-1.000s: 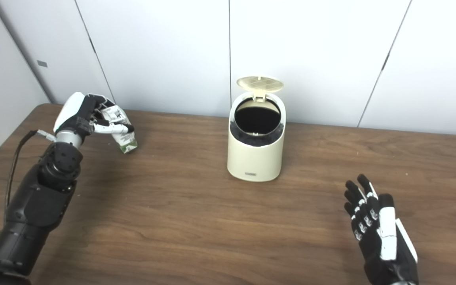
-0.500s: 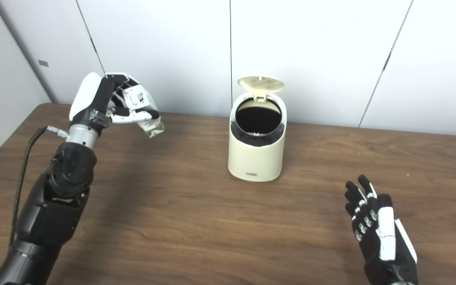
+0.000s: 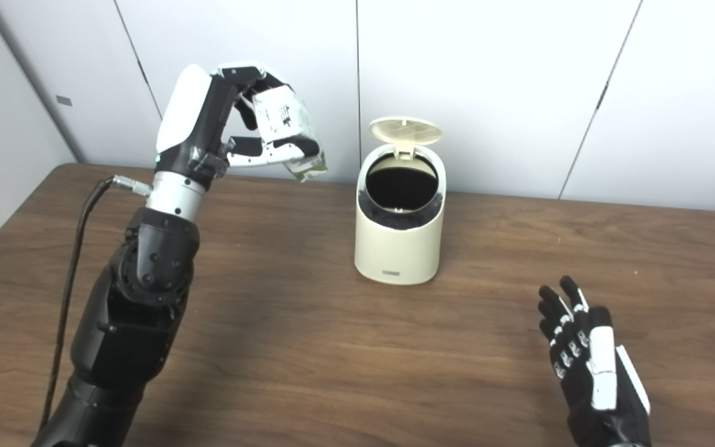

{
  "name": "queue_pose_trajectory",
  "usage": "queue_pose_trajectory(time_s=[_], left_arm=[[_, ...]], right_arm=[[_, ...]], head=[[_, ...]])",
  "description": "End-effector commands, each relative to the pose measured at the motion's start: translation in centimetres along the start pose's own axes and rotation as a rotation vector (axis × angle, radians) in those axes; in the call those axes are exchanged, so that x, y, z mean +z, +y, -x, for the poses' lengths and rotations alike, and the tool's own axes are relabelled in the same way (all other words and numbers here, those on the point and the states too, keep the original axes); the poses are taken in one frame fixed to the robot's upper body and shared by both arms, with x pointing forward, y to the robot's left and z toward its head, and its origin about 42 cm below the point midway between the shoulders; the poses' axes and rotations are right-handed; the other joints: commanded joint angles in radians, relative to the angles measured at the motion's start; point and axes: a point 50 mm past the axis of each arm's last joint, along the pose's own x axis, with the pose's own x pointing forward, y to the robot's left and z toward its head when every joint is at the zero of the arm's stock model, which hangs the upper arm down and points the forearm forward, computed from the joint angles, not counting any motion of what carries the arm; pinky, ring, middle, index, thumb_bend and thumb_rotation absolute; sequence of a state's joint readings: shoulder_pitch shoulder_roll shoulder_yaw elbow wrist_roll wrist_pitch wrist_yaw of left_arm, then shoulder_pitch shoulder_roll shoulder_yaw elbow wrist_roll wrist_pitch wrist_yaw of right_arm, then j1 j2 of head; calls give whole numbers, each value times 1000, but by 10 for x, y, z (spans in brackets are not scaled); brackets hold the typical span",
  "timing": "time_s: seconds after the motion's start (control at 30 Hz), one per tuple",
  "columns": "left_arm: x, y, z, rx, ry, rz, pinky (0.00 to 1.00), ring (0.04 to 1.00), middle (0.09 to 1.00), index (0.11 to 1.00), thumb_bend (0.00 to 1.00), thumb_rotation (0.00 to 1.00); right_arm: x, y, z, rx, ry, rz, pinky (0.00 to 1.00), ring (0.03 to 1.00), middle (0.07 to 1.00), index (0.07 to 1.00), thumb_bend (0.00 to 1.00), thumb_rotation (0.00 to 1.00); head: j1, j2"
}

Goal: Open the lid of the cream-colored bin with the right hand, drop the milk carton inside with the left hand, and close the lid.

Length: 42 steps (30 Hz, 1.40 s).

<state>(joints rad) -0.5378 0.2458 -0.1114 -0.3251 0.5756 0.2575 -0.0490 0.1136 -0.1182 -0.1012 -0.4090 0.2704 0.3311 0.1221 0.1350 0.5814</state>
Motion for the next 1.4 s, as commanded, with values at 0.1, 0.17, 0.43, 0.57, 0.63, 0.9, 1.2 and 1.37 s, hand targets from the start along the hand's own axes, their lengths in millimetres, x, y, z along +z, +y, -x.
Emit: queue_pose_trajectory(time_s=[0.1,0.17,0.43,0.57,0.63,0.9,1.2,1.37], left_arm=[[39,17,-19,72,-152,-19,339,442,516,480,476,0],[46,15,-21,76,-179,-18,330,436,517,485,475,0],[54,-7,-17,100,-302,-33,360,439,515,481,477,0],[42,-23,-14,97,-313,-36,368,429,511,491,477,0],[36,-31,-14,90,-321,-28,396,432,504,491,478,0],[8,-67,-18,81,-468,30,355,421,480,499,477,0],[-5,-96,-28,89,-539,6,341,425,495,491,476,0],[-6,-102,-31,135,-574,16,345,423,493,479,476,0]], right_arm=[[8,2,-3,5,-71,16,1000,985,943,1000,621,1000],[7,2,-4,9,-74,23,1000,987,946,1000,624,1000],[4,4,-3,5,-78,13,1000,984,947,1000,611,1000],[2,6,-2,6,-72,8,1000,983,945,1000,616,1000],[2,6,-2,2,-69,5,1000,976,940,1000,617,1000],[-1,5,-4,5,-67,-2,1000,981,944,994,637,993],[-5,7,-8,6,-72,-6,1000,987,955,1000,641,1000],[-5,8,-10,6,-73,-8,1000,976,947,994,643,1000]], head=[[-6,-5],[-11,-6],[-43,-21],[-50,-20],[-50,-20],[-60,-23],[-77,-35],[-80,-42]])
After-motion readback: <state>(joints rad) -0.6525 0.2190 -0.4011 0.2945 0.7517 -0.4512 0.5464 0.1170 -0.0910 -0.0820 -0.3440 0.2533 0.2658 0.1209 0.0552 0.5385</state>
